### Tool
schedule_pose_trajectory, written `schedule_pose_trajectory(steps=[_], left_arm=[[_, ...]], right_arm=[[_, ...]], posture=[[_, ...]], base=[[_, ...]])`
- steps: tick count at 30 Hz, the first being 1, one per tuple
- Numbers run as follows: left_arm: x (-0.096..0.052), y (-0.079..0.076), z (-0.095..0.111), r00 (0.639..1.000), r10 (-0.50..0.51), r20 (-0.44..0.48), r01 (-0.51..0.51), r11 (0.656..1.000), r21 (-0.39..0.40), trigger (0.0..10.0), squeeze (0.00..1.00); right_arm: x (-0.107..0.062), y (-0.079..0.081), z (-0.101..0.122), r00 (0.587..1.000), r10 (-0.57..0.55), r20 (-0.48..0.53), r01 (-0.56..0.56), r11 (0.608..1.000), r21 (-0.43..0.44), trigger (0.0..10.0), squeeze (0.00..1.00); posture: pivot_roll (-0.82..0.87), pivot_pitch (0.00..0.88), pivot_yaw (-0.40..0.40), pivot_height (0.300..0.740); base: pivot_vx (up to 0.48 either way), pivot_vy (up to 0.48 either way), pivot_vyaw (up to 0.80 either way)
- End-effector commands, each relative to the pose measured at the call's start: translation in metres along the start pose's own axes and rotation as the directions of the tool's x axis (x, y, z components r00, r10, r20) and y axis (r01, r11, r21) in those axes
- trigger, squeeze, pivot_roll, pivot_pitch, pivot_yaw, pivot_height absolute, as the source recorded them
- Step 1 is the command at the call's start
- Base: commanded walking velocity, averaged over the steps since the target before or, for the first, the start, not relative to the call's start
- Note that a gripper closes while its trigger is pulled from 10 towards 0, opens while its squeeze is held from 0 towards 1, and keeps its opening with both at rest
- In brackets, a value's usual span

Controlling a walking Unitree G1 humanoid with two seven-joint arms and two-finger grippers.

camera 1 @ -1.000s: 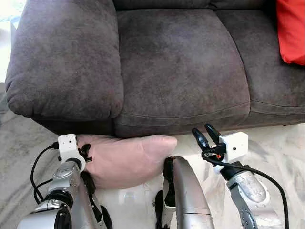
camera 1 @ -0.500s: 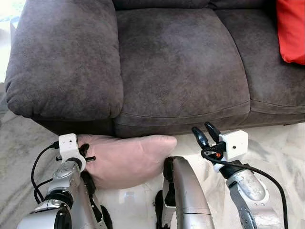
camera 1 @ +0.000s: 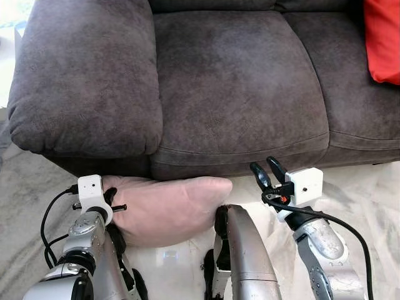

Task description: Move the pillow to the sofa from floor

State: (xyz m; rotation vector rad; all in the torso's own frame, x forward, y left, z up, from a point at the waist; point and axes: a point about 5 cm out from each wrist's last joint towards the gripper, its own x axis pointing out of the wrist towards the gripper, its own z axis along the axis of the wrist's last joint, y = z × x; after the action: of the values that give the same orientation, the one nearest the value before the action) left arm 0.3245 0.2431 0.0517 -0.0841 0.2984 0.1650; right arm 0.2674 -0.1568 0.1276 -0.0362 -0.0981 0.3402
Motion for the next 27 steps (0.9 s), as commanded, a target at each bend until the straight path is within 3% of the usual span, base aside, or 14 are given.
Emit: schedule_pose_trajectory(steps=[1,4,5,9,13,18,27], left_arm=[[-0.004,0.002,-0.005,1.0,0.001,0.011,-0.001,1.0,0.024,0.0,0.0],[-0.004,-0.001,-0.005,1.0,-0.008,0.027,0.007,1.0,0.024,0.0,0.0],[-0.006,-0.003,-0.005,0.999,-0.008,0.045,0.007,0.999,0.032,10.0,0.0],[-0.013,-0.013,-0.008,0.993,-0.027,0.117,0.019,0.997,0.071,10.0,0.0],[-0.019,-0.019,-0.015,0.991,-0.055,0.119,0.042,0.993,0.114,10.0,0.0],[-0.025,-0.027,-0.02,0.989,-0.074,0.129,0.061,0.993,0.099,10.0,0.0],[-0.023,-0.035,-0.009,0.983,-0.085,0.165,0.071,0.994,0.089,10.0,0.0]], right_arm=[[-0.003,-0.003,-0.006,1.0,-0.017,-0.019,0.017,1.0,0.006,10.0,0.0],[-0.002,-0.003,-0.007,1.0,-0.019,-0.018,0.019,1.0,0.008,10.0,0.0],[-0.001,-0.003,-0.008,1.0,-0.022,-0.02,0.022,1.0,0.009,10.0,0.0],[0.001,-0.003,-0.012,0.999,-0.037,-0.02,0.038,0.999,0.023,10.0,0.0],[0.002,-0.002,-0.013,0.999,-0.036,-0.021,0.037,0.999,0.026,10.0,0.0],[0.004,-0.001,-0.014,0.999,-0.036,-0.015,0.037,0.999,0.03,10.0,0.0],[0.007,-0.001,-0.016,0.999,-0.047,-0.01,0.047,0.998,0.033,10.0,0.0]], posture=[[-0.06,0.31,-0.105,0.5],[-0.06,0.308,-0.103,0.5],[-0.05,0.302,-0.098,0.5],[-0.04,0.294,-0.09,0.5],[-0.03,0.292,-0.087,0.5],[-0.03,0.286,-0.081,0.5],[-0.02,0.273,-0.068,0.5]], base=[[0.0,0.0,0.0],[0.0,0.0,0.0],[0.0,0.0,0.0],[0.0,0.0,0.0],[0.0,0.0,0.0],[0.0,0.0,0.0],[-0.286,0.0,0.0]])
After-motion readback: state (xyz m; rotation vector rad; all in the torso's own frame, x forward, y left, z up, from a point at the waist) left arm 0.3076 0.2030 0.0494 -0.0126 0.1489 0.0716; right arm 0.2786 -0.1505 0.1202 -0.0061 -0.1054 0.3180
